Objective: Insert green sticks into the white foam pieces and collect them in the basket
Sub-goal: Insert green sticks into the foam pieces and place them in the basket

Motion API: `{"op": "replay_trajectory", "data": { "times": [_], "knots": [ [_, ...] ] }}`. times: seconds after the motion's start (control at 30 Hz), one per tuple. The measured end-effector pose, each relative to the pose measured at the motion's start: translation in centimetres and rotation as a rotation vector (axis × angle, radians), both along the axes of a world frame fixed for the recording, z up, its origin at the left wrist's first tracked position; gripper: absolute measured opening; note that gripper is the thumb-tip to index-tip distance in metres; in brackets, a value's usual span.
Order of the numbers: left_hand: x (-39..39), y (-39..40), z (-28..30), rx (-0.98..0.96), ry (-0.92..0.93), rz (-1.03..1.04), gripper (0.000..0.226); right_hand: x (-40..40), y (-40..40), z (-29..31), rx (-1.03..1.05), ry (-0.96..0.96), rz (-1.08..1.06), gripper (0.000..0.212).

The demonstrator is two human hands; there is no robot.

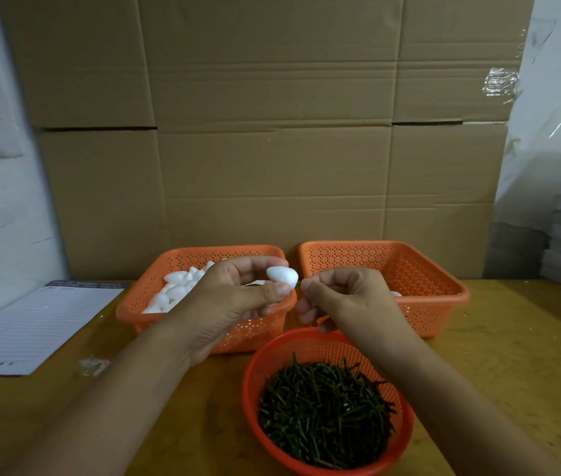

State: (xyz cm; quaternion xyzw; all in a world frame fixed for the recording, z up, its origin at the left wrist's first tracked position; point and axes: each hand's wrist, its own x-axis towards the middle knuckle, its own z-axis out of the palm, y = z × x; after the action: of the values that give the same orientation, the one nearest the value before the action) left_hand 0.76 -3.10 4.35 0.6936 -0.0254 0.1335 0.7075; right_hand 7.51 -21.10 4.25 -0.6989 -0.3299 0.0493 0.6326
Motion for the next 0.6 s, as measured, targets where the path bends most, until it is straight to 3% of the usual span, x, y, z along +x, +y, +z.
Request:
{"op": "replay_trajectory", "data": {
  "times": [0.33,0.6],
  "knots": [
    [0.08,0.08,-0.17,0.057,0.005,0.028,0.046,-0.22,0.09,0.07,-0.017,0.031,0.018,0.02],
    [0.18,0.16,-0.26,0.068,0.005,0.016,0.039,-0.35,0.12,0.16,-0.033,0.055,0.029,0.023]
  ]
}}
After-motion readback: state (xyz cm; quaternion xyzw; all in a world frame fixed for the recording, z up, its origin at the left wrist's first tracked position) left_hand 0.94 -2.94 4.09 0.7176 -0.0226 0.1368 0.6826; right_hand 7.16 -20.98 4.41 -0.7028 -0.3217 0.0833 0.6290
